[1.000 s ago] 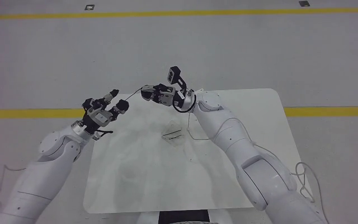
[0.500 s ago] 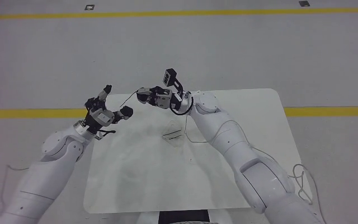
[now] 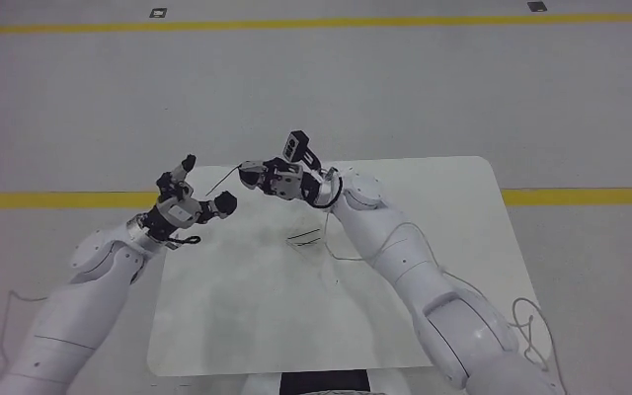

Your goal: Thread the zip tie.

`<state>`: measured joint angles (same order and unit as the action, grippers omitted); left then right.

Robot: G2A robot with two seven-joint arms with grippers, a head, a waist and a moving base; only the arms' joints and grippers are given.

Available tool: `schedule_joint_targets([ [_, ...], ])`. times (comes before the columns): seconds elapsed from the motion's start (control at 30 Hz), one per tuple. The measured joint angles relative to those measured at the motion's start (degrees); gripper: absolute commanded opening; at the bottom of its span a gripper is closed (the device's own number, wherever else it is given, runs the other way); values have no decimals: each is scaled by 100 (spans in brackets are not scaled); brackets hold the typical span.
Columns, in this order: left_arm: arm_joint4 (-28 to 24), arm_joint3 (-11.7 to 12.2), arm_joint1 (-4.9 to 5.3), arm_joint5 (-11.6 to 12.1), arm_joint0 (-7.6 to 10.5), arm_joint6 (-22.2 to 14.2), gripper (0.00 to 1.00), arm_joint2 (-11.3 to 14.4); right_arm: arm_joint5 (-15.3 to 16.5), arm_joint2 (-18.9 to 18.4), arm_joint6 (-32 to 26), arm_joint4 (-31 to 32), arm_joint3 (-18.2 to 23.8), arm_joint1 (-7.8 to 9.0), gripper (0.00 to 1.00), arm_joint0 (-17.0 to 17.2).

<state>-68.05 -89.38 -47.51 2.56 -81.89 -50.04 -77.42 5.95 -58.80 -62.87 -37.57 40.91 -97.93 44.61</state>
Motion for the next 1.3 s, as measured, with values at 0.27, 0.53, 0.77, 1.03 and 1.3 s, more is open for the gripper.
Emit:
schedule_joint_targets([
  [0.27, 93, 30, -51, 7, 16, -48, 49, -35, -362, -28, 61, 452, 546, 144, 0, 194],
  [0.53, 278, 55, -93, -17, 23, -140, 20, -47, -600, 0, 113, 829, 875, 249, 0, 291],
  [0.77, 464, 76, -120, -44, -8, -188, 5, -70, -633, 29, 194, 995, 1043, 306, 0, 343],
  [1.03, 683, 70, -146, -90, -34, -235, 5, -98, -639, 65, 260, 1031, 1184, 348, 0, 401],
  [1.3, 804, 56, -173, -138, -63, -259, 13, -128, -620, 102, 241, 1047, 1254, 385, 0, 402],
])
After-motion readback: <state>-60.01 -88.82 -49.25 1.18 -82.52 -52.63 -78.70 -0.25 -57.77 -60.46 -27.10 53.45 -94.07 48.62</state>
